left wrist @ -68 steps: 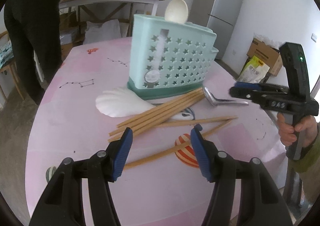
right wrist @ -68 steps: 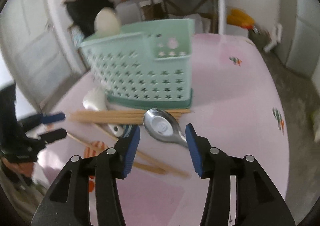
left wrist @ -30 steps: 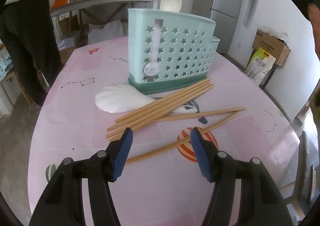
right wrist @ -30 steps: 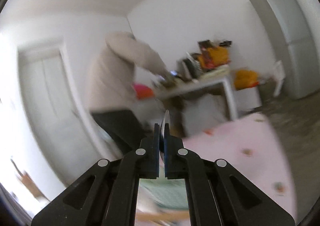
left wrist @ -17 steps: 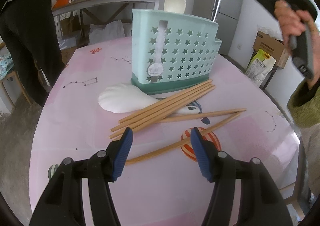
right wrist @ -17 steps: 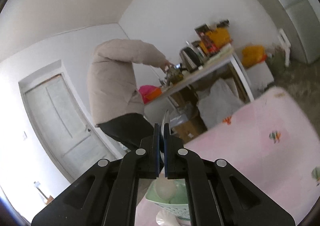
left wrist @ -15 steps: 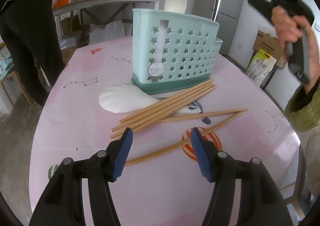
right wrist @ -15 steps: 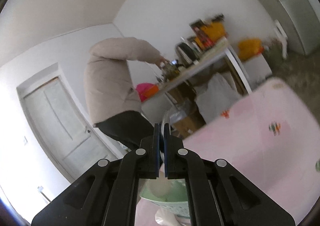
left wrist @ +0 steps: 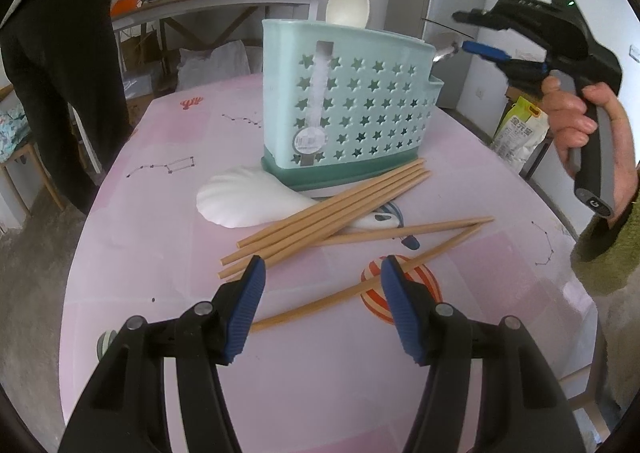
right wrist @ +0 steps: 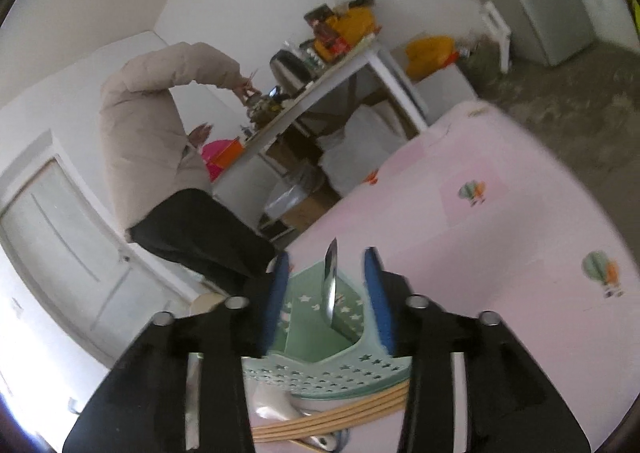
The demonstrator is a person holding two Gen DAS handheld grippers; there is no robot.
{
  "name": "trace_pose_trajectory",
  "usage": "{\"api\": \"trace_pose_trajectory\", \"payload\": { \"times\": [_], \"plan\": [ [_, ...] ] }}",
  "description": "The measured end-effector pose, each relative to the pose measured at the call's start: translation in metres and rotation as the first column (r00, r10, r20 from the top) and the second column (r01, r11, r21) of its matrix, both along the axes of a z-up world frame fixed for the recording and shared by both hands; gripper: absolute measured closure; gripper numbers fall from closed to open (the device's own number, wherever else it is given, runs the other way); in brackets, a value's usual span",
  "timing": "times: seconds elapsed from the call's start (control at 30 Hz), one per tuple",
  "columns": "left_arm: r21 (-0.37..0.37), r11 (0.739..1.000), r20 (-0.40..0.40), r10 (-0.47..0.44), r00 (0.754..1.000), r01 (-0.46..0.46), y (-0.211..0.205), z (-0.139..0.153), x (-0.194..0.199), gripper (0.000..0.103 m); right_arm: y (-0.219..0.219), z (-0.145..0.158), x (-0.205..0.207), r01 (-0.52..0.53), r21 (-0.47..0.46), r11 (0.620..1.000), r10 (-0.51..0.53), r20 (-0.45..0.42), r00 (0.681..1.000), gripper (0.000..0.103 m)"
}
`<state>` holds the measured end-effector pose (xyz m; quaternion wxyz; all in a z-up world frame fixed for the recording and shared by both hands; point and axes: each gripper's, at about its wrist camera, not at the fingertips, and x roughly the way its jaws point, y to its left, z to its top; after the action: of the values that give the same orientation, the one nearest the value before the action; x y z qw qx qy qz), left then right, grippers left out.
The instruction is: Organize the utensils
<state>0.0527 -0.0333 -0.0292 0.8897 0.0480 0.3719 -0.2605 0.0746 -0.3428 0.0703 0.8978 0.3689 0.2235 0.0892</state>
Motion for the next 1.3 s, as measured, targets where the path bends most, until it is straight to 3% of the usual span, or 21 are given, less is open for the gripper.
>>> {"api": "trace_pose_trajectory", "payload": {
  "times": [0.13,0.2,0.37,0.53,0.7,0.97,1.13,1.27,1.3],
  "plan": [
    [0.002,1.000,0.000,-0.001,1.000,0.001,-0.002,0.001,-0.001,0.045,0.005,0.018,-0.011,0.083,-0.110,0.990,-0.079,0.046,0.996,0.055],
    [0.002,1.000,0.002,-0.003,1.000,0.003,-0.002,0.001,-0.002,0.045,0.013,0.026,-0.009,0.077,-0.144,0.987,-0.065,0.083,0.994,0.055],
    [0.000,1.000,0.001,-0.009,1.000,0.009,-0.005,0.002,-0.004,0.045,0.062,0.044,0.005,-0.129,-0.221,0.967,0.157,0.113,0.981,0.055],
    [-0.005,1.000,0.002,-0.007,1.000,0.007,-0.003,0.002,-0.006,0.045,0.097,0.036,0.041,-0.291,-0.205,0.935,0.303,0.031,0.952,0.054],
    [-0.014,1.000,-0.003,0.004,1.000,-0.004,0.002,0.002,-0.005,0.045,0.125,0.028,0.060,-0.314,-0.306,0.899,0.310,-0.064,0.949,0.055],
    [-0.033,0.999,-0.015,0.012,1.000,-0.013,0.010,0.000,-0.002,0.045,0.149,0.024,0.052,-0.257,-0.500,0.827,0.234,-0.110,0.966,0.086],
    [-0.042,0.999,-0.016,0.013,1.000,-0.013,0.012,0.000,-0.001,0.045,0.163,0.033,0.036,-0.174,-0.647,0.742,0.184,-0.054,0.981,0.095],
    [-0.048,0.999,-0.017,0.017,1.000,-0.018,0.014,0.000,-0.001,0.045,0.184,0.042,0.023,-0.081,-0.800,0.594,0.168,0.024,0.986,0.099],
    [-0.048,0.999,-0.016,0.018,1.000,-0.018,0.015,0.000,-0.001,0.045,0.191,0.041,0.020,-0.056,-0.841,0.538,0.171,0.043,0.984,0.100]
  ]
}}
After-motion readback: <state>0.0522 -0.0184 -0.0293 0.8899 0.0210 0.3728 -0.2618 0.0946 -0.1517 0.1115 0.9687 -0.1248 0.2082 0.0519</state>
